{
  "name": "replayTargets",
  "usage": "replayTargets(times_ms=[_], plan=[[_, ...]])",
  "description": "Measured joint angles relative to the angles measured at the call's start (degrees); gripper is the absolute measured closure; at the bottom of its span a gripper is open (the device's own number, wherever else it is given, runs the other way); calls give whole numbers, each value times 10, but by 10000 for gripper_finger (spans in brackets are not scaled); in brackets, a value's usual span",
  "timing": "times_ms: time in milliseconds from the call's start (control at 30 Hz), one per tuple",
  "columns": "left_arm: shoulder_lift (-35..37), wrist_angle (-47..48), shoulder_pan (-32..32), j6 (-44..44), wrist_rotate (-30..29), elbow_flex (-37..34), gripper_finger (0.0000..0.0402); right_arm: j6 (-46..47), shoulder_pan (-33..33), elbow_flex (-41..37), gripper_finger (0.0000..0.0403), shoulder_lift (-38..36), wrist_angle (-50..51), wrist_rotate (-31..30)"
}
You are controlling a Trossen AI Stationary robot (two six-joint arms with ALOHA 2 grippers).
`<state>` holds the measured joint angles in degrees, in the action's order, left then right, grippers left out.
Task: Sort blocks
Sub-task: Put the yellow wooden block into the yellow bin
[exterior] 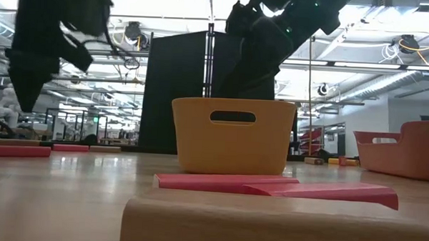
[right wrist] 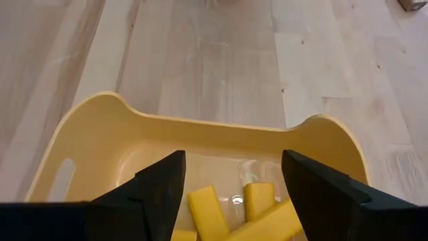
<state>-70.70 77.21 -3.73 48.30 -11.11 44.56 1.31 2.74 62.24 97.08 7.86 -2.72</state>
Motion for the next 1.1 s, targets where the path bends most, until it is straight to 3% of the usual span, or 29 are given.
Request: replayTargets(times_ms=[267, 467, 867, 1100], plan=[[-121, 2, 137, -137, 37, 0, 192, 3, 7, 0, 162, 0, 6, 0], [-192, -8, 192, -237, 52, 0, 192, -4, 7, 0, 161, 0, 14, 0], [-198, -89, 240, -282, 120, 0, 192, -29, 7, 0, 160, 0, 75, 0], [-205, -76, 251, -278, 129, 1, 192, -36, 7, 0, 160, 0, 81, 0]])
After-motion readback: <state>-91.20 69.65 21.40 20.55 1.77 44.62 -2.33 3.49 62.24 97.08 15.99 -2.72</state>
